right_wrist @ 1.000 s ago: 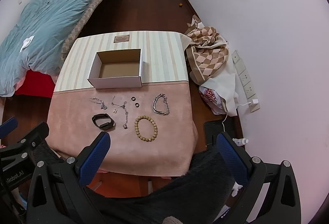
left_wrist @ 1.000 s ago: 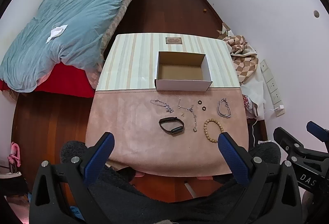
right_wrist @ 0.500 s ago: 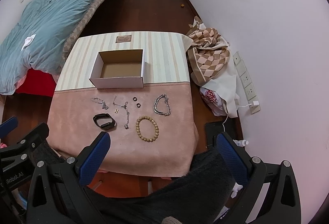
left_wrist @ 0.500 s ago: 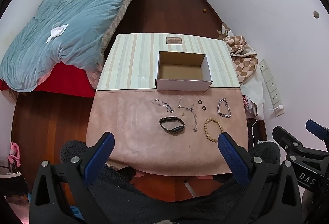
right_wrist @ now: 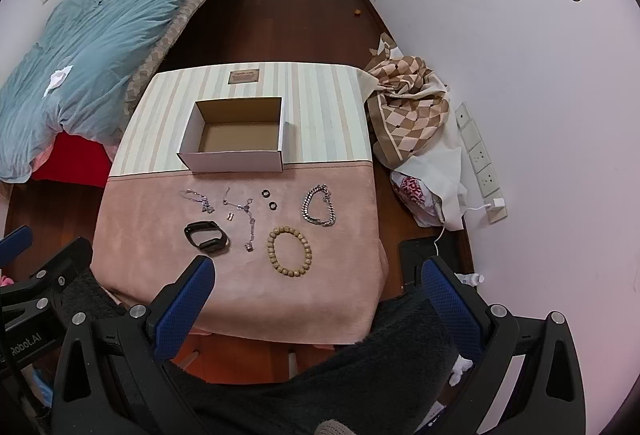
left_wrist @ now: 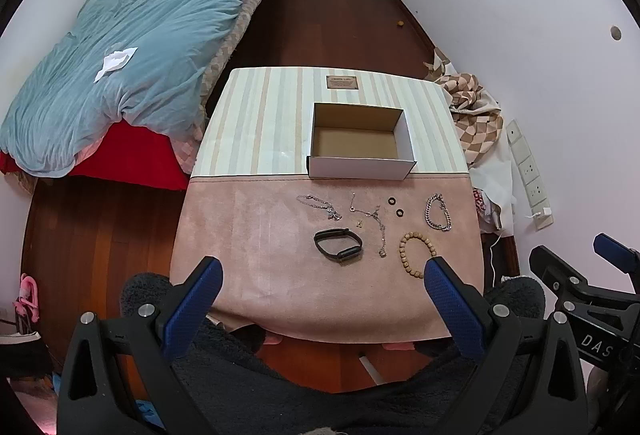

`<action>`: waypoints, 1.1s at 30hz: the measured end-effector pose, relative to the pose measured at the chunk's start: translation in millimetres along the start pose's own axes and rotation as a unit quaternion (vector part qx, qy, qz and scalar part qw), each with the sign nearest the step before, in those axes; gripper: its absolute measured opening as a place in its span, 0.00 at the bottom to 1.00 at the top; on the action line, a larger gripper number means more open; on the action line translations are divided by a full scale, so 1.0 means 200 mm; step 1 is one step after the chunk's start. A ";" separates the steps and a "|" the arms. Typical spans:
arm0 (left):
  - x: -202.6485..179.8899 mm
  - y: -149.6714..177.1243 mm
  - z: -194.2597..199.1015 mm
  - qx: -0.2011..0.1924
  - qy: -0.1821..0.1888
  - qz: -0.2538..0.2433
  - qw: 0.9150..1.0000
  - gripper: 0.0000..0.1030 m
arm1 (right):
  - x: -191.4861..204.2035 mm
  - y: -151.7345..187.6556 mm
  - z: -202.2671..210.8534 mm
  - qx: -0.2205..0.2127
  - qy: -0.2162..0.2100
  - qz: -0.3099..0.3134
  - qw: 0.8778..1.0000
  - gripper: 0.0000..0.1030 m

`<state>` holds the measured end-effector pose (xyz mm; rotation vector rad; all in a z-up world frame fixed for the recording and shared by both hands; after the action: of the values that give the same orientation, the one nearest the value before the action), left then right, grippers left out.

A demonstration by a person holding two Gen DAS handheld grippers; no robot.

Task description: Organize jewelry

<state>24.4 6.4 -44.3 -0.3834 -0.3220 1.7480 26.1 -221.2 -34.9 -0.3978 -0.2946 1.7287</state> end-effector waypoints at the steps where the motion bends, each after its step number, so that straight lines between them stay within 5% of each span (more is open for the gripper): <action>1: 0.00 0.00 0.00 0.001 -0.001 0.001 1.000 1.00 | 0.00 0.00 0.00 -0.001 0.000 0.000 1.000 1.00; 33: 0.05 0.01 0.03 -0.008 -0.001 0.007 1.000 1.00 | -0.01 -0.02 0.04 -0.012 -0.001 0.001 1.000 1.00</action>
<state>18.7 15.3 -40.5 -0.3958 -0.3362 1.7611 26.7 -223.2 -26.4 -0.4135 -0.3162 1.7288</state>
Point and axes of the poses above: each gripper's, at about its wrist camera, not at the fingertips, and z roughly against the way its jaws point, x to its left, y to its underside, the point moved 6 cm from there along -z, roughly the way its jaws point, and after that the axes turned 5 degrees about z, right-handed, at the moved point
